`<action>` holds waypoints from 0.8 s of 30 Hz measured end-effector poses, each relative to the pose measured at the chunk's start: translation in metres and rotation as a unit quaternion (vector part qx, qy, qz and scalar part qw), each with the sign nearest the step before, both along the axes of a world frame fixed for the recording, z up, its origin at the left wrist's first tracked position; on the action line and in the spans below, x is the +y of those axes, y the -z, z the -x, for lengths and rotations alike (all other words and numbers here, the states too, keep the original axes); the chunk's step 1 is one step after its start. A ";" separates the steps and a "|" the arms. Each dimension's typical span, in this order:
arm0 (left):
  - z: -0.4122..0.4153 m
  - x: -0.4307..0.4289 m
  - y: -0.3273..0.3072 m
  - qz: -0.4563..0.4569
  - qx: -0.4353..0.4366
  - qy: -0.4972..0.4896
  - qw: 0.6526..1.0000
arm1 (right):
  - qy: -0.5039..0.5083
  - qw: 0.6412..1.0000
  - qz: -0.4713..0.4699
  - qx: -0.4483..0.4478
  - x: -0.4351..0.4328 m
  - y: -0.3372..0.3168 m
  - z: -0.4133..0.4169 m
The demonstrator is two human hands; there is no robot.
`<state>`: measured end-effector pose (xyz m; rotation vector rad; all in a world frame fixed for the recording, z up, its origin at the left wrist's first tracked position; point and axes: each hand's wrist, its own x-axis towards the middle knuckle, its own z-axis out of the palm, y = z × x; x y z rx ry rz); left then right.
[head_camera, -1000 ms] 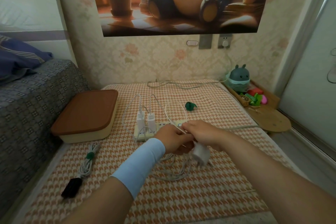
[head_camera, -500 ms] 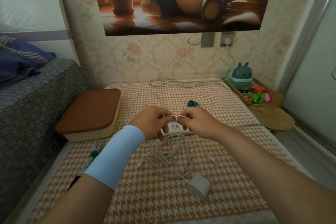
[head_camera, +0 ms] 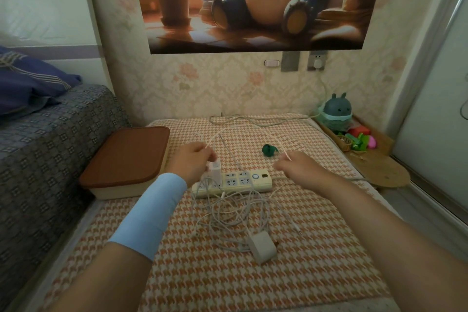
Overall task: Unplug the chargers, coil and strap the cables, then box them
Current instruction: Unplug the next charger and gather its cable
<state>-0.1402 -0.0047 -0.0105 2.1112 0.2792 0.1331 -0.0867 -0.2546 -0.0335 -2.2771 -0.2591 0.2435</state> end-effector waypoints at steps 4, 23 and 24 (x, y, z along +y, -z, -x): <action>0.007 -0.013 -0.006 -0.396 -0.093 -0.014 0.913 | -0.088 0.993 0.055 -0.062 0.018 -0.023 0.013; 0.004 0.019 -0.003 0.003 -0.255 -0.208 0.944 | 0.167 0.977 -0.047 -0.126 -0.019 0.000 -0.002; 0.000 0.020 0.001 -0.058 -0.214 -0.204 0.953 | 0.168 0.970 -0.054 -0.168 -0.011 -0.009 0.000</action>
